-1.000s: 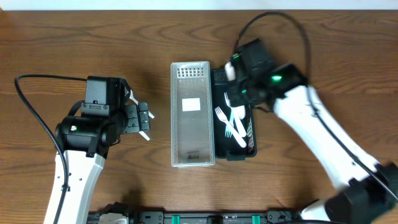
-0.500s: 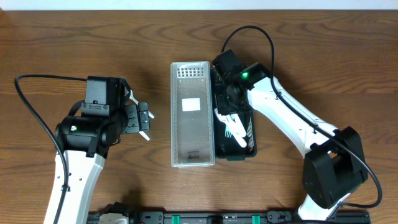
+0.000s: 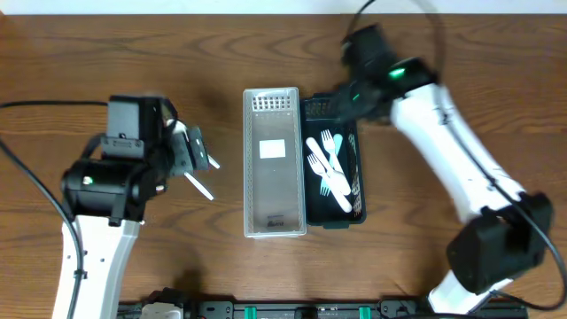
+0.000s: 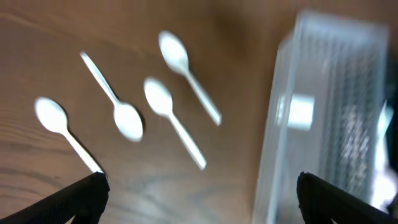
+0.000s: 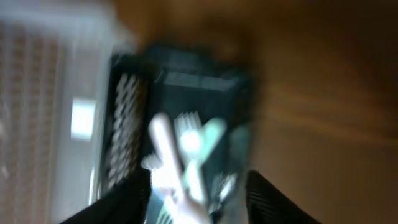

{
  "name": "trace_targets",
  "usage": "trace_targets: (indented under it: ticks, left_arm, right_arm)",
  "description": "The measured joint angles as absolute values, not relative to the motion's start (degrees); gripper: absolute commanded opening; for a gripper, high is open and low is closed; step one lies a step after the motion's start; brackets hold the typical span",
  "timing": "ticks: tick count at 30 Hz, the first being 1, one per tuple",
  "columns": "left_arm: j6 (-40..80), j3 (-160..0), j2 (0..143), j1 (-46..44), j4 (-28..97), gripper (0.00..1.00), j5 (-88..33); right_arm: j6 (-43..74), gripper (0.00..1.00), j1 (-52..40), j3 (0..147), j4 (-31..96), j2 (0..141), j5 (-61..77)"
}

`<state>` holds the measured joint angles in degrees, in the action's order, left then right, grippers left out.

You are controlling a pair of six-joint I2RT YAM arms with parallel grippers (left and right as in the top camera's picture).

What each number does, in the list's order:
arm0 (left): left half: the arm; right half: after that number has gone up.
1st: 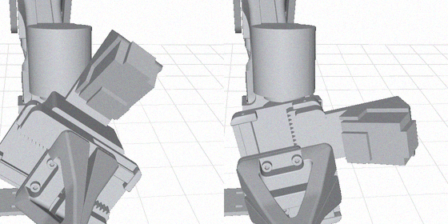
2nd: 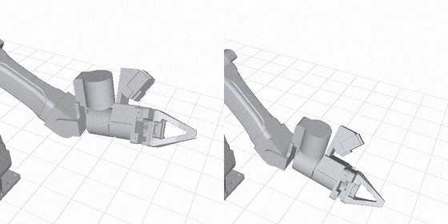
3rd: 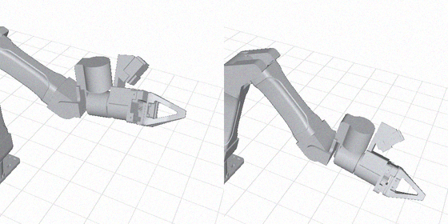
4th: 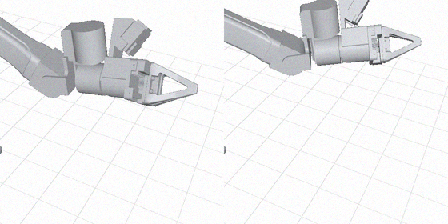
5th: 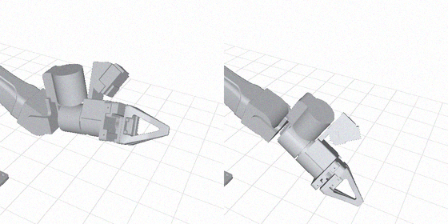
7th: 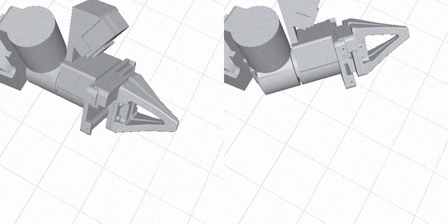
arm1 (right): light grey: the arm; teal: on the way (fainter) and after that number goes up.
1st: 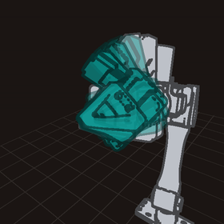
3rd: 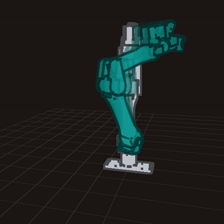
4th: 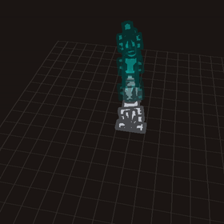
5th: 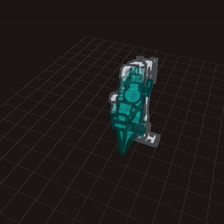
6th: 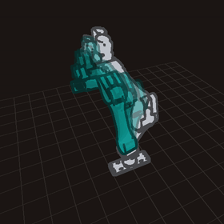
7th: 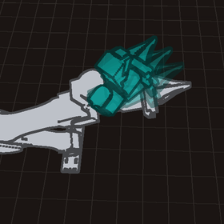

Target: Pack container

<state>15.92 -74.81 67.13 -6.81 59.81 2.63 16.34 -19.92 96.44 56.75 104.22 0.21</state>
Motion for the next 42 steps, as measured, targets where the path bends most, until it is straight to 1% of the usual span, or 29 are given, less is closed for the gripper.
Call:
trace_targets:
  ticks: [3, 4, 7, 11, 15, 18, 24, 33, 39, 40, 41, 42]
  left_arm:
    - [20.1, -77.7, 69.9, -5.8, 58.8, 0.98, 5.0]
    - [21.9, -77.9, 72.0, -5.0, 58.8, 0.98, 5.5]
    - [24.5, -77.8, 77.9, -2.1, 58.8, 0.98, 5.3]
    - [26.4, -76.6, 88.0, 1.0, 58.0, 0.98, 2.6]
    - [27.2, -74.5, 96.1, 2.1, 55.0, 0.98, 0.0]
    - [27.2, -73.3, 100.7, 2.1, 53.0, 0.98, -1.9]
    - [27.1, -69.6, 104.8, 2.1, 48.9, 0.98, -3.5]
    - [25.9, -62.1, 105.4, 2.1, 42.2, 0.98, -5.3]
    - [25.7, -61.2, 105.4, 2.1, 41.1, 1.0, -5.5]
    - [25.6, -61.2, 105.4, 2.1, 41.0, 0.97, -5.6]
    - [25.6, -61.2, 105.4, 2.1, 40.9, 0.89, -5.5]
    - [25.8, -61.2, 105.4, 2.1, 40.8, 0.84, -5.5]
  right_arm:
    - [15.0, 0.55, -13.0, 99.3, 58.1, 102.1, 0.7]
    - [14.3, 0.55, -9.3, 100.0, 59.2, 101.3, 1.1]
    - [12.6, 0.55, -2.9, 99.9, 61.9, 100.8, 1.8]
    - [11.0, 0.54, 2.2, 98.3, 62.8, 100.9, 2.2]
    - [10.0, 0.54, 5.3, 97.2, 63.2, 100.9, 2.5]
    - [9.8, 0.55, 5.9, 97.0, 63.2, 100.9, 2.7]
    - [9.7, 0.56, 5.9, 97.0, 63.2, 100.9, 3.0]
    - [9.7, 0.56, 5.9, 97.0, 63.2, 100.9, 3.0]
    - [9.5, 0.55, 5.9, 97.0, 63.2, 100.9, 3.0]
    - [9.5, 0.56, 5.9, 97.0, 63.2, 100.9, 3.0]
    - [9.5, 0.56, 5.9, 97.0, 63.2, 100.9, 3.0]
    - [9.5, 0.56, 5.9, 97.0, 63.2, 100.9, 3.0]
